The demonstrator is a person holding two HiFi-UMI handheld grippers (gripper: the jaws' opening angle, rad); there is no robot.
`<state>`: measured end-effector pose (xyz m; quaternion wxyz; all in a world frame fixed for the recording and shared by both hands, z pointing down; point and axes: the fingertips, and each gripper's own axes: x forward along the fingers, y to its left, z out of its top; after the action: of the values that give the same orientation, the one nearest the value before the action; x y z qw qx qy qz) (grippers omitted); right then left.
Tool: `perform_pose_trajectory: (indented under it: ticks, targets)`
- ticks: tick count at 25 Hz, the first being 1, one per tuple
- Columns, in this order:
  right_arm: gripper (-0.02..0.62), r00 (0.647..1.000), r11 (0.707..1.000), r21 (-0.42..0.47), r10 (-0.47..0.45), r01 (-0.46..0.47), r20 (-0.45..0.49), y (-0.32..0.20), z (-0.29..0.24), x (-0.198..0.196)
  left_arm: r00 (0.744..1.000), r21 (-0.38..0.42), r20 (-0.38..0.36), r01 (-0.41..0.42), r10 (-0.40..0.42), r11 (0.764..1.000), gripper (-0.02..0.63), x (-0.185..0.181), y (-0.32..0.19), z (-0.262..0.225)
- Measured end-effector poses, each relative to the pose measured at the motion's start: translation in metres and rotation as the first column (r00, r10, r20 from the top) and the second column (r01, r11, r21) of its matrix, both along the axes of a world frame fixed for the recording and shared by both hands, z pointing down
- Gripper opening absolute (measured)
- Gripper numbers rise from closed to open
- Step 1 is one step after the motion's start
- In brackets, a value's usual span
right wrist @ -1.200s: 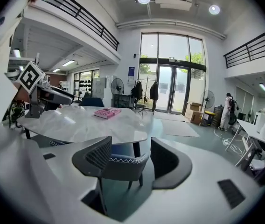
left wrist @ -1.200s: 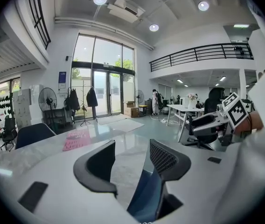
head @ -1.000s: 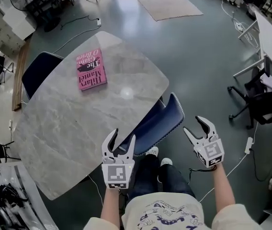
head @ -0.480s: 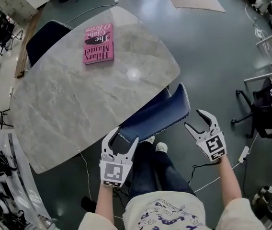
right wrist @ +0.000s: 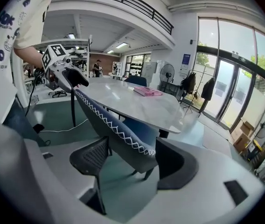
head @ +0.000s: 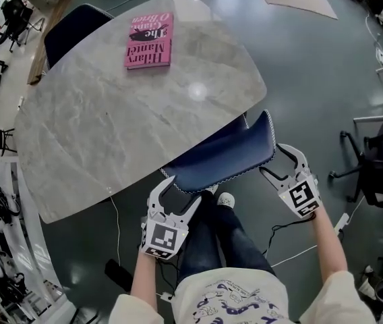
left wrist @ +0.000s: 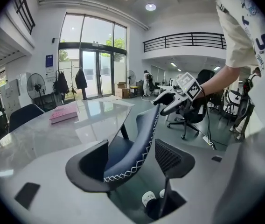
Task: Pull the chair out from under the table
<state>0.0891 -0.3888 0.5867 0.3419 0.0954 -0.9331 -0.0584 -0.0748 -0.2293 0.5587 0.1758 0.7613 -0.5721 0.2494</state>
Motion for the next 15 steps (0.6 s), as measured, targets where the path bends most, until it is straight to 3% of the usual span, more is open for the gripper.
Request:
perform_pose_trajectory:
  ticks: [11,15]
  targets:
    - [0.316,0.997,0.997,-0.005,-0.076,0.076,-0.027,-0.008,0.021,-0.018,0.997,-0.083,0.023,-0.071,0.073,0.994,0.316,0.001,-0.009,0.042]
    - [0.316,0.995,0.995,0.017,-0.093,0.093,-0.027,-0.008,0.021,-0.021,0.994,-0.073,0.046,-0.097,0.101,0.993,0.228,0.005,-0.012,0.048]
